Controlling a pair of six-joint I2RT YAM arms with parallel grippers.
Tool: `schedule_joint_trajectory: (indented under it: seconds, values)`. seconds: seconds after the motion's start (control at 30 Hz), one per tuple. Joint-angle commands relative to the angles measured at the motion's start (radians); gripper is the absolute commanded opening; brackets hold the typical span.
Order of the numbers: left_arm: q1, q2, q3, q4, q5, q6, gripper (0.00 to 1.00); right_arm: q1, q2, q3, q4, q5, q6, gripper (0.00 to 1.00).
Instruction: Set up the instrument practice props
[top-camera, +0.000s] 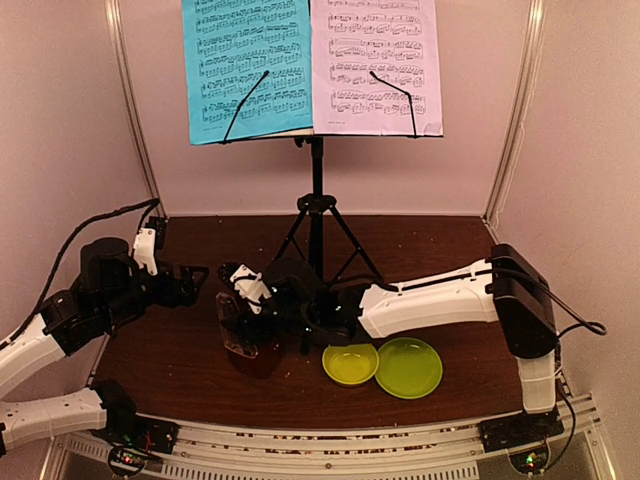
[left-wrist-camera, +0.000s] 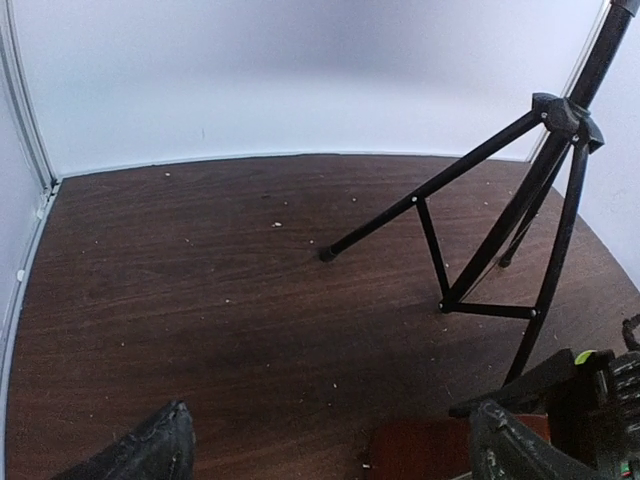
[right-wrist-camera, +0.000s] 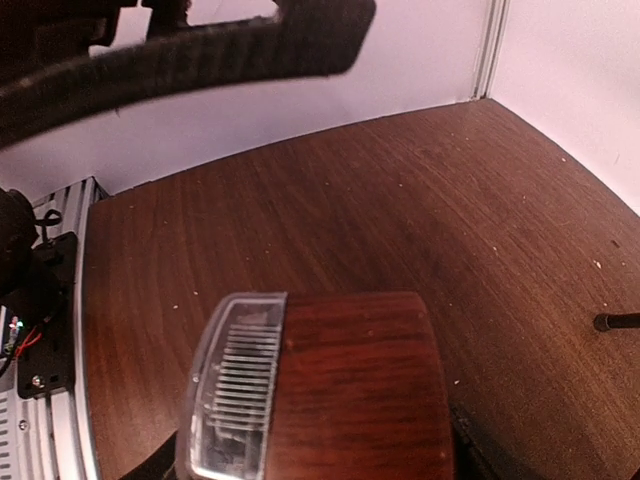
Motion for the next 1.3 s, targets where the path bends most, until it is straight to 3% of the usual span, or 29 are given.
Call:
schedule_joint_trajectory:
  seconds: [0.0, 0.1, 0.17, 0.23, 0.43, 0.67, 0.8, 1.03, 1.27]
  values:
    - [0.012, 0.011, -0.003, 0.040, 0.032, -0.022, 0.98, -0.001, -0.003, 0.065, 0.169, 0.097, -0.010, 0.00]
    - [0.013, 0.018, -0.012, 0.068, 0.063, -0.005, 0.98, -0.004, 0.010, 0.052, 0.207, 0.113, -0.006, 0.03]
    - [0.013, 0.022, -0.017, 0.094, 0.113, 0.030, 0.98, -0.004, 0.019, 0.043, 0.227, 0.121, 0.001, 0.12]
    - [0.013, 0.025, -0.015, 0.105, 0.134, 0.037, 0.98, -0.004, 0.023, 0.034, 0.238, 0.125, 0.008, 0.29]
    - [0.004, 0.025, -0.028, 0.140, 0.223, 0.065, 0.98, -0.005, 0.003, -0.021, 0.285, 0.105, 0.018, 0.44]
    - [-0.093, -0.010, -0.074, 0.144, 0.148, 0.064, 0.98, -0.004, -0.023, -0.079, 0.312, 0.090, 0.011, 0.66]
    - [-0.163, -0.028, -0.117, 0.182, 0.092, 0.032, 0.98, -0.004, -0.059, -0.126, 0.352, 0.062, 0.016, 0.89]
    - [-0.308, 0.047, -0.142, 0.267, -0.051, 0.002, 0.98, -0.004, -0.162, -0.235, 0.406, 0.036, 0.031, 0.94]
    - [-0.324, 0.133, -0.176, 0.360, -0.059, 0.005, 0.98, -0.006, -0.283, -0.399, 0.428, 0.049, 0.035, 0.94]
